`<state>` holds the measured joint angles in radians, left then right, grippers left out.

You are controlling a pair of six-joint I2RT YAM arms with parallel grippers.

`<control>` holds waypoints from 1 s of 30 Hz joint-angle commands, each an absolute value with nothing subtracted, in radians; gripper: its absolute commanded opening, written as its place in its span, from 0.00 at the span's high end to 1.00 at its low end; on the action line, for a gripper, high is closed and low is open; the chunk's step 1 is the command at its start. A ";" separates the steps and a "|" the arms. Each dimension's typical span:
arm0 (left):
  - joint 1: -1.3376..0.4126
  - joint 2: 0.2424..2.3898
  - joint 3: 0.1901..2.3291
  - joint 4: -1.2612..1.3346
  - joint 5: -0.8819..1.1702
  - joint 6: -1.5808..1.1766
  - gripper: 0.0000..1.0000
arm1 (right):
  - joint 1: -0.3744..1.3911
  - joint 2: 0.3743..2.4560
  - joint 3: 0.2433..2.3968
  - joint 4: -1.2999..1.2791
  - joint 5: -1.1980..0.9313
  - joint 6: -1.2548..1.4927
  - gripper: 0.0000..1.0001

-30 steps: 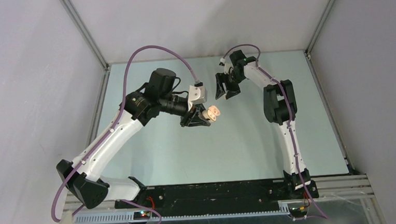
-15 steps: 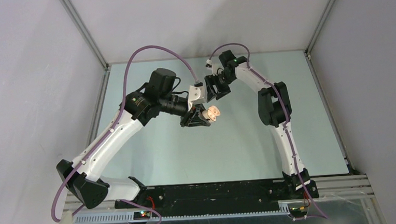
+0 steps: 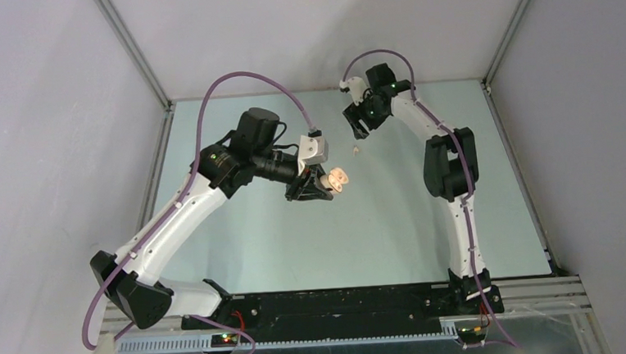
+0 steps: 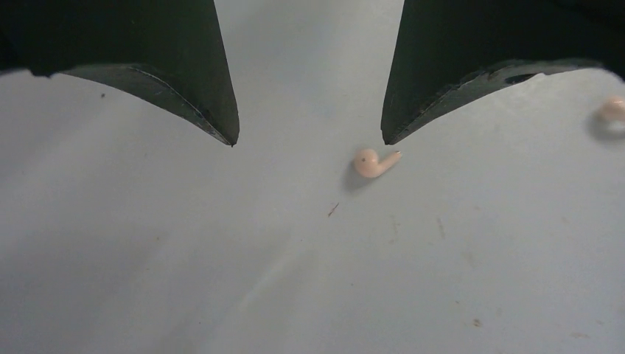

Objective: Insert the wireless bluetooth earbuds into the charging case
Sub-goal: Pick up the left earbud from the center of the board.

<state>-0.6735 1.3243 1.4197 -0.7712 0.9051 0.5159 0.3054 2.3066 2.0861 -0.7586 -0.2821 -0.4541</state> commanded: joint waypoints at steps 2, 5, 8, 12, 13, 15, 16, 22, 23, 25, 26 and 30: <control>-0.672 1.334 1.448 -0.773 0.942 0.535 1.00 | 0.318 2.409 2.201 -0.812 -0.235 -0.559 0.23; -0.671 1.344 1.452 -0.778 0.942 0.537 1.00 | 0.323 2.452 2.246 -0.833 -0.279 -0.518 0.21; -0.671 1.346 1.453 -0.781 0.940 0.538 1.00 | 0.327 2.474 2.286 -0.853 -0.328 -0.508 0.17; -0.672 1.349 1.455 -0.787 0.938 0.544 1.00 | 0.338 2.491 2.317 -0.889 -0.350 -0.498 0.15; -0.671 1.351 1.456 -0.788 0.938 0.545 1.00 | 0.337 2.491 2.322 -0.897 -0.367 -0.491 0.15; -0.671 1.355 1.461 -0.792 0.940 0.547 1.00 | 0.338 2.495 2.334 -0.914 -0.392 -0.476 0.15; -0.671 1.358 1.464 -0.795 0.940 0.548 1.00 | 0.338 2.501 2.341 -0.931 -0.406 -0.471 0.15; -0.672 1.360 1.465 -0.797 0.940 0.549 1.00 | 0.337 2.545 2.406 -1.022 -0.451 -0.417 0.16; -0.672 1.360 1.465 -0.797 0.940 0.549 1.00 | 0.338 2.547 2.406 -1.029 -0.456 -0.411 0.16; -0.672 1.361 1.466 -0.798 0.941 0.549 1.00 | 0.339 2.556 2.408 -1.042 -0.457 -0.392 0.17; -0.672 1.362 1.465 -0.798 0.942 0.548 1.00 | 0.340 2.560 2.410 -1.049 -0.454 -0.385 0.17; -0.673 1.364 1.466 -0.796 0.943 0.548 1.00 | 0.337 2.568 2.417 -1.053 -0.462 -0.351 0.17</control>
<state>-0.6735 1.3617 1.4216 -0.7998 0.9199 0.5251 0.3374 2.5496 2.3661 -1.0138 -0.4313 -0.4030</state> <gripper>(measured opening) 0.329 0.833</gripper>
